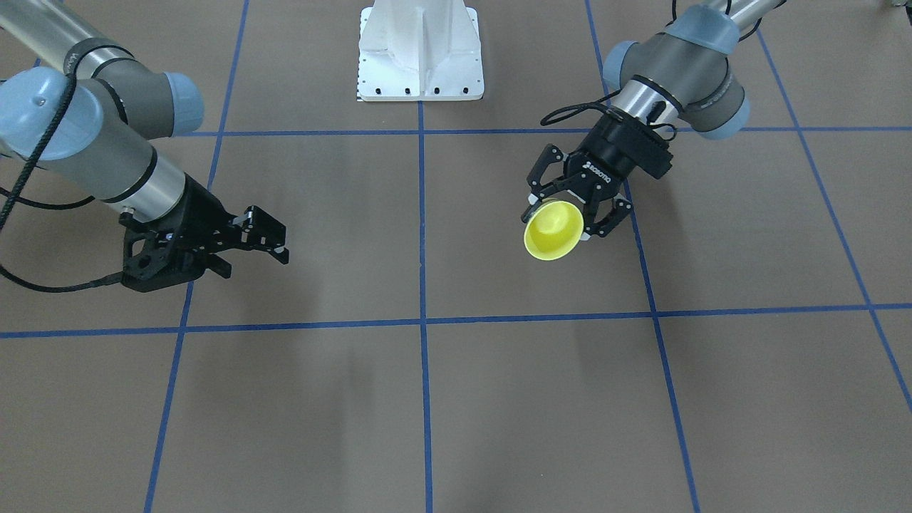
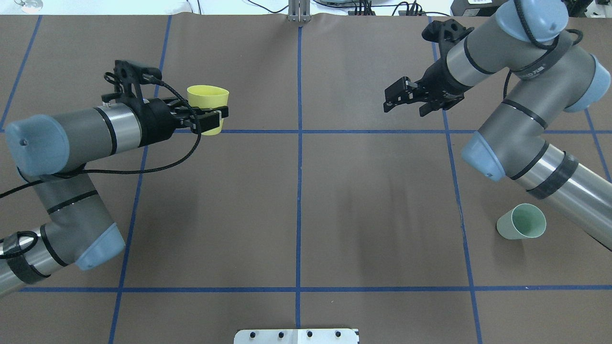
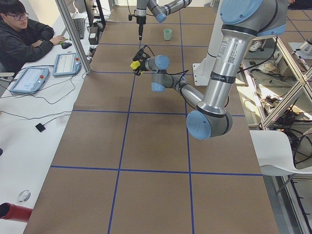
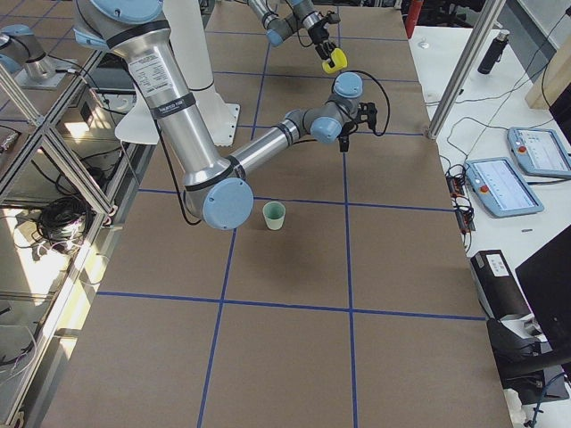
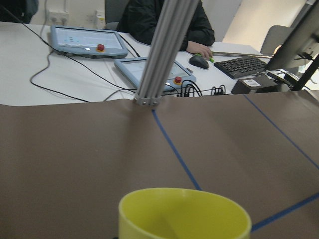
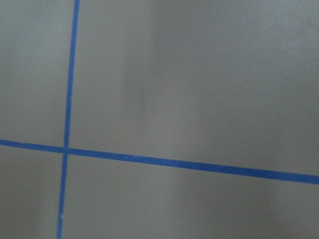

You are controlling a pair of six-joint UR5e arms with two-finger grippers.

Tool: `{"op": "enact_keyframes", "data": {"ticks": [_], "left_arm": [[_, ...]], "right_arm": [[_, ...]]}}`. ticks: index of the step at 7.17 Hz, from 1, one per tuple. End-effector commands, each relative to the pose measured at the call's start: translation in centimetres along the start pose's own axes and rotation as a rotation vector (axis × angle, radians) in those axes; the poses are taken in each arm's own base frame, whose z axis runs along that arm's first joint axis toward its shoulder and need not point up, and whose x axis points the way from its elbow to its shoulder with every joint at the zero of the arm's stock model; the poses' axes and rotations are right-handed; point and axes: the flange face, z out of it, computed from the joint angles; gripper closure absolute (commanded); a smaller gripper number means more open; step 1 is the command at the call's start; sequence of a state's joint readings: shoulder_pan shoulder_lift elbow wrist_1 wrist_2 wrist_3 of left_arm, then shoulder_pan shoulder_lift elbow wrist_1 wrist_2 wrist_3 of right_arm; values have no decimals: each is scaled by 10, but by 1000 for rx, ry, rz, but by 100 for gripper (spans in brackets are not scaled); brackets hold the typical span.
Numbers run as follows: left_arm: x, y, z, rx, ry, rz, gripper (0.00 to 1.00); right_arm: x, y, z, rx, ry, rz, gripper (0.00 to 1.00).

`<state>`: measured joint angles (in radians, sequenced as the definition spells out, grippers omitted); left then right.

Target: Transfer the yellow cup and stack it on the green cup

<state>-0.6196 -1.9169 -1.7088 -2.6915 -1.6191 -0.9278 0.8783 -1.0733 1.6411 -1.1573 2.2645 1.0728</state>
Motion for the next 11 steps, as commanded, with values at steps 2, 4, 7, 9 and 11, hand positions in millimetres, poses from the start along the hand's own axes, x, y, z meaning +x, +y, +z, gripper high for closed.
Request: {"op": "enact_keyframes", "data": {"ticks": [2,4,7,9,11], "left_arm": [[72,52,50,-71,193,166,100],[81,67,64,-36,286,169,100],[98,82,69,-48,311,161,100],[100,81,67,-41,322,161,100],[102,80,66,-34,331,161,100]], "right_arm": [[-73,39,29,-65,-88,-30,1],[-124,62,39,-108,-136,-23,1],[-137,68,40,-153,-157,-10,2],[-137,74,55,-178,-144,-5,13],[-136,76,59,-187,-140,-2,33]]}}
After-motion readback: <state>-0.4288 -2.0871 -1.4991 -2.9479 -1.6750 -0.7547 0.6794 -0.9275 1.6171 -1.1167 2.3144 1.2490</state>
